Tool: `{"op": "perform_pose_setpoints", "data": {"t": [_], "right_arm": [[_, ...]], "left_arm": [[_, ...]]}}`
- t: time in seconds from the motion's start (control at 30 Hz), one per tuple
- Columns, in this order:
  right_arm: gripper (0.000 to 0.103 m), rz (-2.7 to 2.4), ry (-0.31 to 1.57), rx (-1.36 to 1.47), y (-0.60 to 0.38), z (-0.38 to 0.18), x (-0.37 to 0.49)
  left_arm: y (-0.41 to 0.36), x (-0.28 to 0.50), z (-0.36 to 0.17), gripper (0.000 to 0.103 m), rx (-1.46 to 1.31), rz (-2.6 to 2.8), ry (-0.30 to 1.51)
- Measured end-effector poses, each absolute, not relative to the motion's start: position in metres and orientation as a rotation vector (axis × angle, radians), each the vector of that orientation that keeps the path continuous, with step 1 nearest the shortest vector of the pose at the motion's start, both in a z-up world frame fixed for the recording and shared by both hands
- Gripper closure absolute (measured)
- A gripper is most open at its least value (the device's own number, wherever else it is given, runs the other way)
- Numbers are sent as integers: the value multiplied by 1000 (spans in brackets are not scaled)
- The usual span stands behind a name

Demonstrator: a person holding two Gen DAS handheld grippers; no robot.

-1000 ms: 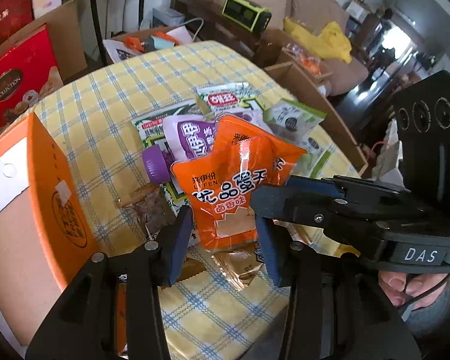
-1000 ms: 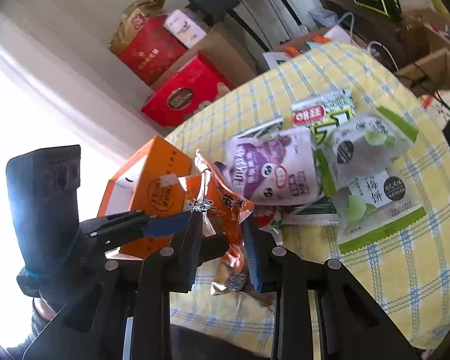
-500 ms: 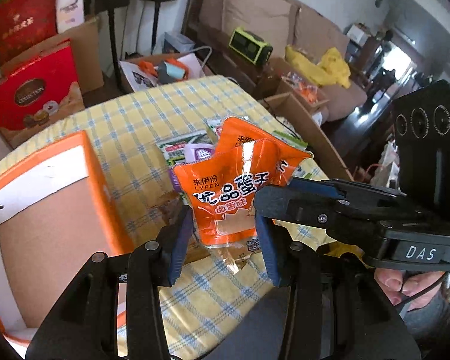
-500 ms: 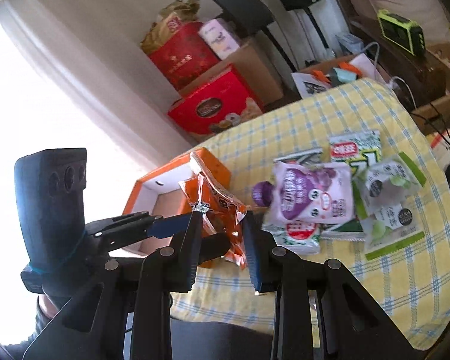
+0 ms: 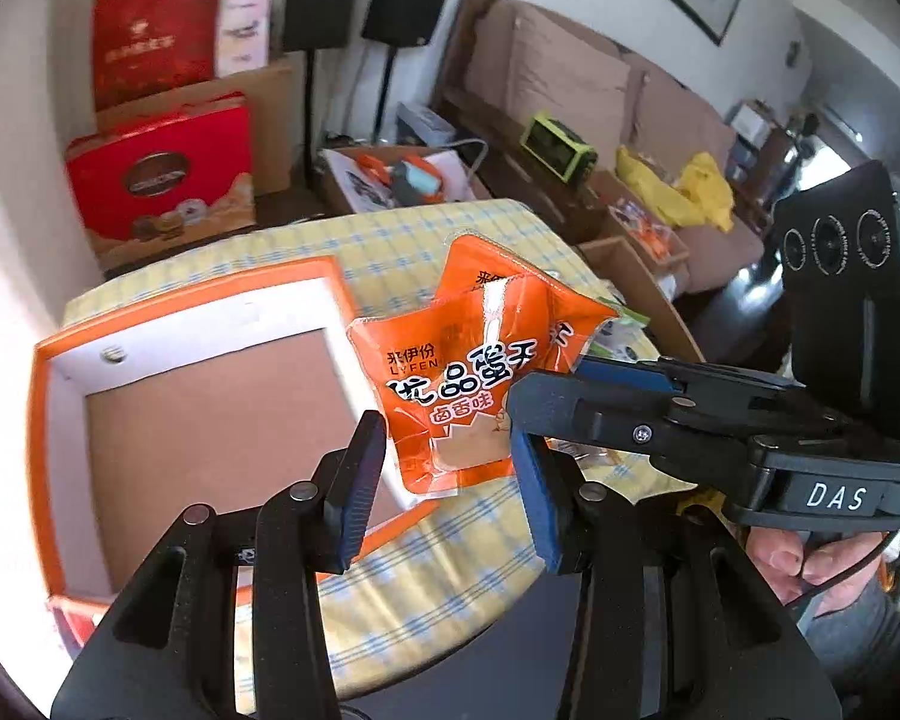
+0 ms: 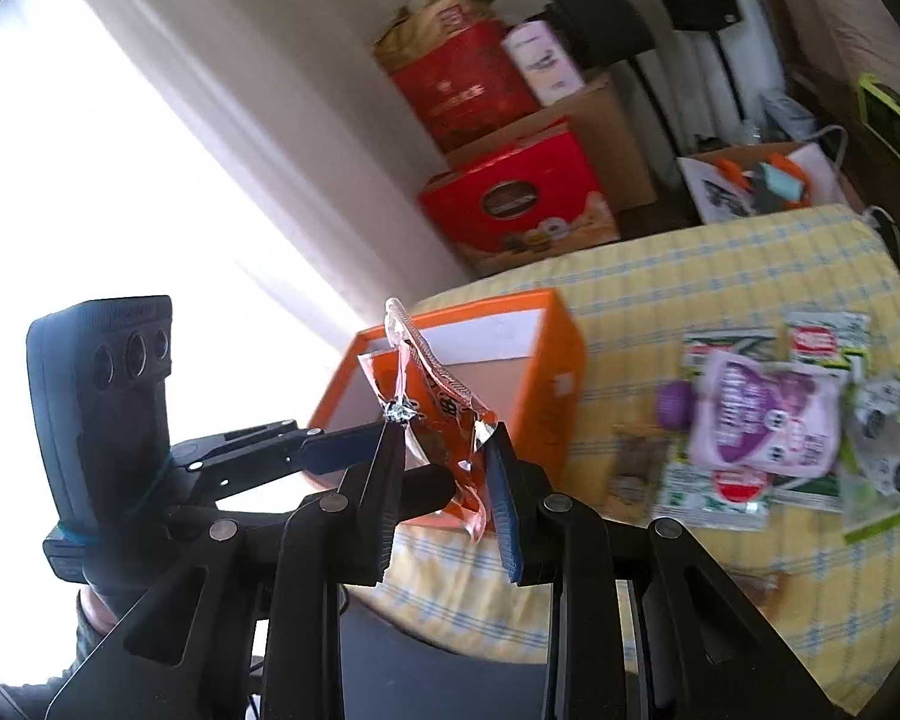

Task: Organize objects
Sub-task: 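Carry the packets into the orange box and open the left tool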

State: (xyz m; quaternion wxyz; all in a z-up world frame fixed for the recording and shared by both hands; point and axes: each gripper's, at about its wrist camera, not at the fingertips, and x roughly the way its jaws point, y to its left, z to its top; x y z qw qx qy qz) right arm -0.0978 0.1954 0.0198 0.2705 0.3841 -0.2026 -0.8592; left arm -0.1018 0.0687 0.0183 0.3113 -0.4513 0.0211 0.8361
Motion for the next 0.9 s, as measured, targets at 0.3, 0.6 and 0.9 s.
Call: {"op": "perform_pose_setpoints", "data": {"t": [0.3,0.6,0.9], "right_arm": [[75,-2234,-498,1075,145,13,-108],[75,-2170,-521,1166,131,-12,-126],[75,-2249,-467,1240,129,-30,-145]], "left_arm": [[18,-105,9,63,-1240,2261,-11],[0,-114,-16,63,-1306,2255,-70],[-23,-145,-52,74,-1431,2283,-105]]}}
